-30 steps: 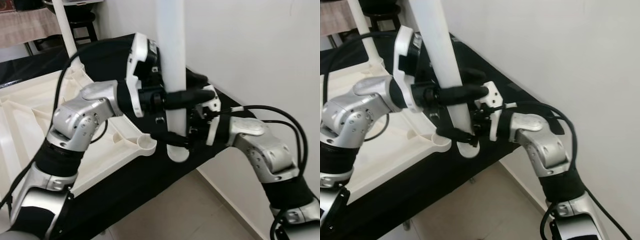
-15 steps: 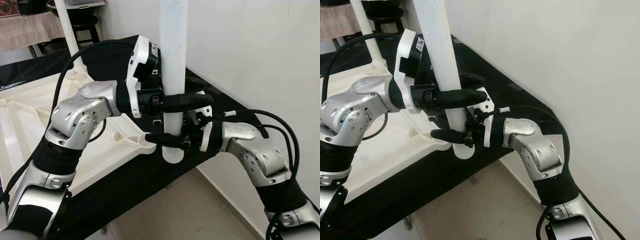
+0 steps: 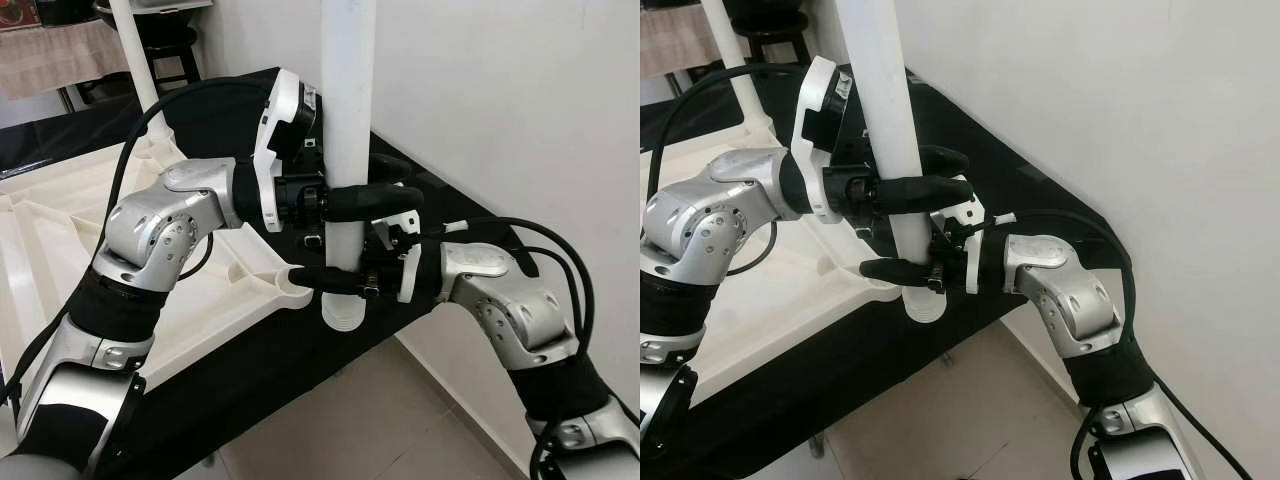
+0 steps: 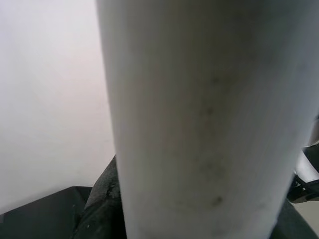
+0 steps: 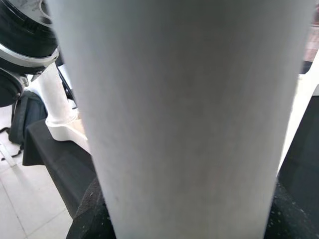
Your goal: Building children table
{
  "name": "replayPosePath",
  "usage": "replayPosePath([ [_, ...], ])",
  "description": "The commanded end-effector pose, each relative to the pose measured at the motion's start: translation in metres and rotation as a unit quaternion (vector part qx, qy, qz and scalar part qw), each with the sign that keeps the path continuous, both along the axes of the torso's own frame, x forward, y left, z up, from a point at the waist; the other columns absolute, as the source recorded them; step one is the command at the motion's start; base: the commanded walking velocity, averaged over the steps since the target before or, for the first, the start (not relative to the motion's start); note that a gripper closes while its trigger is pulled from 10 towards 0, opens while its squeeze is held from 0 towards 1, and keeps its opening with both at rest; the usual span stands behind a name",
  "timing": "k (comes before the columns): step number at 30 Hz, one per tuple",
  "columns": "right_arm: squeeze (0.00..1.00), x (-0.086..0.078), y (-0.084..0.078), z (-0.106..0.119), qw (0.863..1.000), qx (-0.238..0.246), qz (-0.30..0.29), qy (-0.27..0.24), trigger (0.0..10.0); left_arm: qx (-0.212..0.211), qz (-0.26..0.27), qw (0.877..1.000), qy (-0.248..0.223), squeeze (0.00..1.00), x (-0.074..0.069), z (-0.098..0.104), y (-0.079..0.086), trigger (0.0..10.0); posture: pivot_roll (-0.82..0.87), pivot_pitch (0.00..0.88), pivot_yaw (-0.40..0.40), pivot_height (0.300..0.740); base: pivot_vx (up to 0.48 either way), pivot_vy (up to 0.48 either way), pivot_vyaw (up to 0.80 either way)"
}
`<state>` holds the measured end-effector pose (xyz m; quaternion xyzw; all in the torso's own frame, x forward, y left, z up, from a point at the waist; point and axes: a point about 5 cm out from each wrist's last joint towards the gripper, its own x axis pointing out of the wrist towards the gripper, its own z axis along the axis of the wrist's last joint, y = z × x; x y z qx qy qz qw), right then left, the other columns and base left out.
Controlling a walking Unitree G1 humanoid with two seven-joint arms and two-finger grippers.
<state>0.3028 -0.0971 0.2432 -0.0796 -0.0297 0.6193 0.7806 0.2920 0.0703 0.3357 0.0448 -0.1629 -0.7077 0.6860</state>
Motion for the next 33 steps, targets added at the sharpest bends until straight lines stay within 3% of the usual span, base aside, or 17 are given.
replayPosePath([
  [1,0.0,0.002,0.005,-0.002,1.0,-0.001,0.001,0.014,0.0,-0.001,-0.067,0.997,-0.034,0.0,-0.016,0.008,-0.016,10.0,0.0,0.116,-0.07,0.74,0.0,0.0,0.0],
  [2,0.0,0.008,0.005,-0.002,1.0,0.002,-0.022,0.015,0.0,-0.006,-0.062,0.998,-0.02,1.0,-0.015,0.012,-0.014,10.0,0.0,0.118,-0.073,0.74,0.0,0.0,0.0],
  [8,0.0,0.021,-0.001,-0.001,0.996,0.017,-0.088,0.018,0.0,-0.043,-0.015,0.998,-0.035,1.0,-0.009,0.028,0.002,10.0,0.0,0.124,-0.075,0.74,0.0,0.0,0.0],
  [12,0.0,0.029,-0.008,-0.001,0.991,0.029,-0.128,0.022,0.0,-0.077,0.015,0.996,-0.045,1.0,-0.009,0.042,0.02,10.0,0.0,0.128,-0.079,0.74,0.0,0.0,0.0],
  [15,0.0,0.034,-0.019,-0.002,0.986,0.038,-0.163,0.025,0.0,-0.142,0.051,0.987,-0.057,1.0,-0.014,0.064,0.051,10.0,0.01,0.129,-0.085,0.74,0.0,0.0,0.0],
  [17,0.0,0.034,-0.019,-0.002,0.986,0.038,-0.163,0.025,0.0,-0.142,0.051,0.987,-0.057,1.0,-0.014,0.064,0.051,10.0,0.01,0.129,-0.085,0.74,0.0,0.0,0.0],
  [18,0.0,0.036,-0.023,-0.003,0.982,0.043,-0.181,0.024,0.0,-0.167,0.062,0.982,-0.061,0.05,-0.018,0.072,0.062,10.0,0.01,0.127,-0.087,0.74,0.0,0.0,0.0],
  [20,0.0,0.04,-0.028,-0.002,0.977,0.052,-0.205,0.021,0.0,-0.191,0.082,0.976,-0.066,0.0,-0.02,0.078,0.072,10.0,0.02,0.125,-0.088,0.74,0.0,0.0,0.0],
  [23,0.0,0.057,-0.045,0.014,0.942,0.138,-0.307,-0.004,0.0,-0.239,0.19,0.95,-0.059,0.0,-0.015,0.079,0.095,10.0,0.02,0.123,-0.088,0.74,0.0,0.0,0.0],
  [24,0.0,0.057,-0.045,0.014,0.942,0.138,-0.307,-0.004,0.0,-0.239,0.19,0.95,-0.059,0.0,-0.015,0.079,0.095,10.0,0.02,0.123,-0.088,0.74,0.0,0.0,0.0],
  [25,0.0,0.059,-0.048,0.018,0.933,0.158,-0.322,-0.007,1.9,-0.244,0.213,0.945,-0.049,0.0,-0.012,0.075,0.098,10.0,0.02,0.123,-0.088,0.74,0.0,0.0,0.0],
  [26,0.0,0.059,-0.048,0.018,0.933,0.158,-0.322,-0.007,1.9,-0.244,0.213,0.945,-0.049,0.0,-0.012,0.075,0.098,10.0,0.02,0.123,-0.088,0.74,0.0,0.0,0.0],
  [27,0.0,0.059,-0.049,0.022,0.929,0.185,-0.321,-0.002,10.0,-0.245,0.244,0.938,-0.035,0.0,-0.008,0.065,0.1,10.0,0.02,0.124,-0.088,0.74,0.0,0.0,0.0],
  [29,0.0,0.057,-0.049,0.03,0.919,0.231,-0.318,-0.006,10.0,-0.24,0.315,0.918,0.018,0.0,0.003,0.028,0.097,10.0,0.03,0.135,-0.094,0.74,0.0,0.0,0.0],
  [31,0.0,0.057,-0.048,0.032,0.916,0.241,-0.322,-0.008,10.0,-0.229,0.343,0.908,0.068,0.0,0.006,-0.004,0.09,10.0,0.02,0.138,-0.099,0.74,0.0,0.0,0.0],
  [32,0.0,0.057,-0.048,0.032,0.916,0.241,-0.322,-0.008,10.0,-0.229,0.343,0.908,0.068,0.0,0.006,-0.004,0.09,10.0,0.02,0.138,-0.099,0.74,0.0,0.0,0.0],
  [33,0.0,0.057,-0.049,0.033,0.912,0.242,-0.329,-0.013,10.0,-0.218,0.358,0.903,0.097,0.0,0.006,-0.025,0.086,10.0,0.03,0.14,-0.102,0.74,0.0,0.0,0.0],
])
